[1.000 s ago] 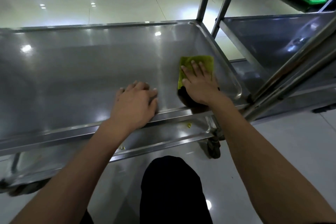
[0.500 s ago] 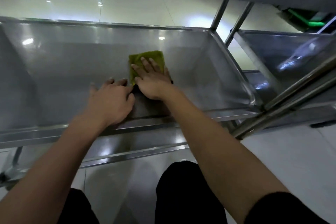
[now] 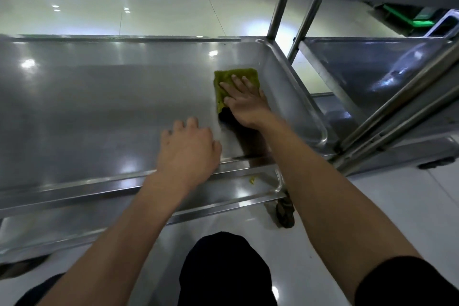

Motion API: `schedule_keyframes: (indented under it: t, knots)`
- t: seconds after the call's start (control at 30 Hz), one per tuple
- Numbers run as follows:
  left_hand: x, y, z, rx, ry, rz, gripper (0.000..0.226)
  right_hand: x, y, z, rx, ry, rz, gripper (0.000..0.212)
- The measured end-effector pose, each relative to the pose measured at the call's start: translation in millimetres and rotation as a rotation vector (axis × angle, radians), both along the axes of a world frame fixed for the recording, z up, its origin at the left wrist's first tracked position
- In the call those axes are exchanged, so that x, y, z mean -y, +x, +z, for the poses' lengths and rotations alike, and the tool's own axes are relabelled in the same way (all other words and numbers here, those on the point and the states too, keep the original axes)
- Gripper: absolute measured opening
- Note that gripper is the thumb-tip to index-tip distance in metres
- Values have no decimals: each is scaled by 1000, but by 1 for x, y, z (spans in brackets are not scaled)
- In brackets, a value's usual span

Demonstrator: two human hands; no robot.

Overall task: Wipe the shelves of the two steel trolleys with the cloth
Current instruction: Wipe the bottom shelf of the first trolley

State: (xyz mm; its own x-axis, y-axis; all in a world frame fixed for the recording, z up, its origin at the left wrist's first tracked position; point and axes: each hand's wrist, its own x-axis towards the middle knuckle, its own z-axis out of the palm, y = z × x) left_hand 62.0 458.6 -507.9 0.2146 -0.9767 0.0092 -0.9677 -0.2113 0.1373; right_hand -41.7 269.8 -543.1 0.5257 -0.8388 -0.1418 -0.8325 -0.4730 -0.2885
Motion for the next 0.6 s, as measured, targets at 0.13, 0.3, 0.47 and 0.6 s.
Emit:
schedule_keyframes:
  t: [0.13, 0.3, 0.47, 0.6]
  knots:
    - [-6, 5, -2, 27, 40, -31, 64, 38, -67, -1, -83, -76, -106, 54]
    - [-9, 20, 8, 91, 187, -168, 112, 45, -104, 2, -57, -35, -230, 56]
    - [-9, 21, 1, 174, 178, -253, 110, 12, -115, 3, -87, -24, -229, 57]
    - [-9, 24, -3, 109, 138, -247, 105, -43, -127, -2, -132, -54, -217, 56]
